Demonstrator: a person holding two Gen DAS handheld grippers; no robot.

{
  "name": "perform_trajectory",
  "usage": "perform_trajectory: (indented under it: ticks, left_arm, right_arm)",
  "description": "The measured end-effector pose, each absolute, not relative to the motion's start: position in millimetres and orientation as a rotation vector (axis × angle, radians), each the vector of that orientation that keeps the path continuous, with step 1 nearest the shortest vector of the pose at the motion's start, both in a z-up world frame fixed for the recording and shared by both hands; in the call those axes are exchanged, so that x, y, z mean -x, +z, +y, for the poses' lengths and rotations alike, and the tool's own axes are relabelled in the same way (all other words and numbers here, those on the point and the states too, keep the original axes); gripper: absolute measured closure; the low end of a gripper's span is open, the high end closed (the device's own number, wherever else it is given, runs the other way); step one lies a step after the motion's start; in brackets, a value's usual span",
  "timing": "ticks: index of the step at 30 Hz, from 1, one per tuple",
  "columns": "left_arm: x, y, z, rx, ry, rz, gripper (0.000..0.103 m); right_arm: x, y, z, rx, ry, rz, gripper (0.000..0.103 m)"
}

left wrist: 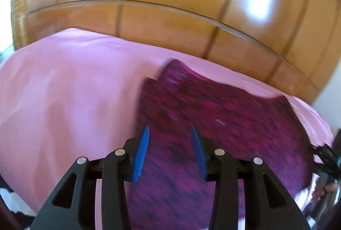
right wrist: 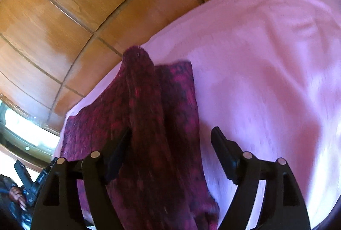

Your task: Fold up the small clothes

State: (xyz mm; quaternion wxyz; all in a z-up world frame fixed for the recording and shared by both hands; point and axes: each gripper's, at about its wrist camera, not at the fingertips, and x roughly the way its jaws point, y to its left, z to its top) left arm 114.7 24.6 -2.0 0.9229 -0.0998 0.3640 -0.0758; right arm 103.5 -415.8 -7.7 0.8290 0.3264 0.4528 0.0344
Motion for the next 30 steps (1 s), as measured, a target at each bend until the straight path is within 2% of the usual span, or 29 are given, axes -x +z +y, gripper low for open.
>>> perform_trajectory:
  ticks: [9,11,13,16,18,30]
  left_arm:
    - [-89,-27,-60,0.114,-0.392,0.84,0.064]
    - [-95,-37,-66,0.097,-0.374,0.869,0.062]
    - [-99,-41,-66,0.134,-0.37,0.871,0.062]
    - [-103,-41,-66,0.138,-0.377,0.876,0.062]
    - [-103,-41,-66,0.14,-0.383,0.884,0.062]
    - [-106,-44,-57,0.203,-0.419,0.898,0.062]
  right_arm:
    - [-54,-16,-400,-0.698,0.209,1.021,0.026]
    - [-50,-18,-396,-0.666,0.201,1.018,0.03]
    - [-50,-21,-395,-0.68,0.182,1.022,0.048]
    - [-49,-16,-388,-0.672,0.196,1.019,0.069]
    - [-50,-5,-382,-0.661,0.201,1.001,0.073]
    - [-72,90,-297,-0.534,0.446,0.86,0.078]
